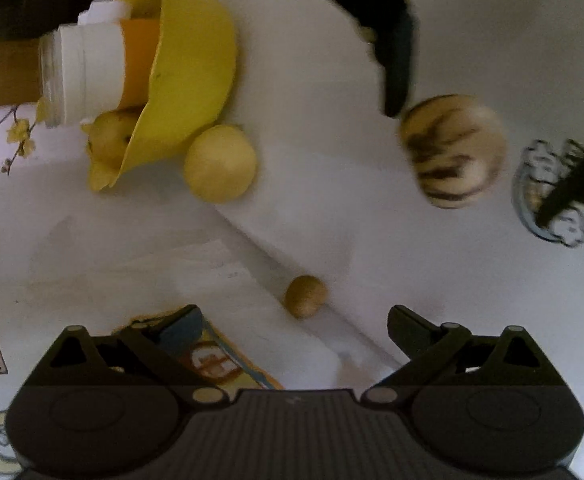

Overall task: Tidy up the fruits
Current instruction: 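Close the right tool around the small striped melon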

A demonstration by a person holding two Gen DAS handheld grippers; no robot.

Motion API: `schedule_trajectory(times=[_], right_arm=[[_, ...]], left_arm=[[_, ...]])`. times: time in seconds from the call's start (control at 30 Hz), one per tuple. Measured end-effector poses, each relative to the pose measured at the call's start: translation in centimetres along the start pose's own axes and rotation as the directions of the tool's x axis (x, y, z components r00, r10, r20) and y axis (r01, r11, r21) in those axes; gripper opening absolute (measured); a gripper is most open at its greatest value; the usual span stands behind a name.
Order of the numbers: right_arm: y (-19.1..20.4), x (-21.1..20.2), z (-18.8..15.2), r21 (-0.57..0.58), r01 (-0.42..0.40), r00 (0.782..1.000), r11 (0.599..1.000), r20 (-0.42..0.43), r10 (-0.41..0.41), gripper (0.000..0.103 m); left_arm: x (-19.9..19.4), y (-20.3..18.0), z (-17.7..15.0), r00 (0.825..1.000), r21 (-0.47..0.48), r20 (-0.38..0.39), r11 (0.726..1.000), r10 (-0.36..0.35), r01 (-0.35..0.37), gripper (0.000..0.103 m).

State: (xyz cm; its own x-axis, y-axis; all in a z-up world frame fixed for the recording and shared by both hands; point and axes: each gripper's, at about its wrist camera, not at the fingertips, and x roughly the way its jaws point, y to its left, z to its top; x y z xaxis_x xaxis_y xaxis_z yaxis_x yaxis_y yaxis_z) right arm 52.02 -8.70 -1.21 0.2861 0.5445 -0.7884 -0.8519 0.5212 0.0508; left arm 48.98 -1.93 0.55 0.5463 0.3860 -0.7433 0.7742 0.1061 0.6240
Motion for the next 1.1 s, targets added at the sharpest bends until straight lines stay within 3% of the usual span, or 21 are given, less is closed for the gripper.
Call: schedule_trajectory(times=[0.17, 0.37, 0.47, 0.97, 1.1], right_arm=[[-0.4, 0.4, 0.0, 0.006, 0.014, 1.000, 1.000, 0.007, -0.014, 0.064], [-0.7, 0.5, -0.2, 0.022, 0.007, 1.000, 1.000, 0.015, -0.008, 0.063], [-0.9, 0.4, -0.3, 0.030, 0.011, 1.000, 0.999, 0.022, -0.012, 0.057], [-1.0, -0.9, -0.9, 0.010, 0.014, 1.000, 1.000, 0.014, -0.014, 0.056], [-1.0, -1.4, -1.2, 0.015, 0.010, 1.000, 1.000, 0.014, -0.010, 0.056]], left_arm=[[0.5, 0.3, 0.1, 0.999, -0.011, -0.026, 1.000, -0.026, 0.026, 0.097], [0.3, 0.5, 0.2, 0.999, -0.006, -0.033, 0.999, -0.033, 0.033, 0.097], [0.0, 0.0, 0.2, 0.999, -0.002, -0.035, 1.000, -0.029, 0.029, 0.098], [1.4, 0.5, 1.0, 0.999, -0.011, -0.030, 1.000, -0.018, 0.018, 0.097], [1.9, 0.9, 1.5, 1.000, -0.024, -0.023, 1.000, 0.003, -0.004, 0.091]])
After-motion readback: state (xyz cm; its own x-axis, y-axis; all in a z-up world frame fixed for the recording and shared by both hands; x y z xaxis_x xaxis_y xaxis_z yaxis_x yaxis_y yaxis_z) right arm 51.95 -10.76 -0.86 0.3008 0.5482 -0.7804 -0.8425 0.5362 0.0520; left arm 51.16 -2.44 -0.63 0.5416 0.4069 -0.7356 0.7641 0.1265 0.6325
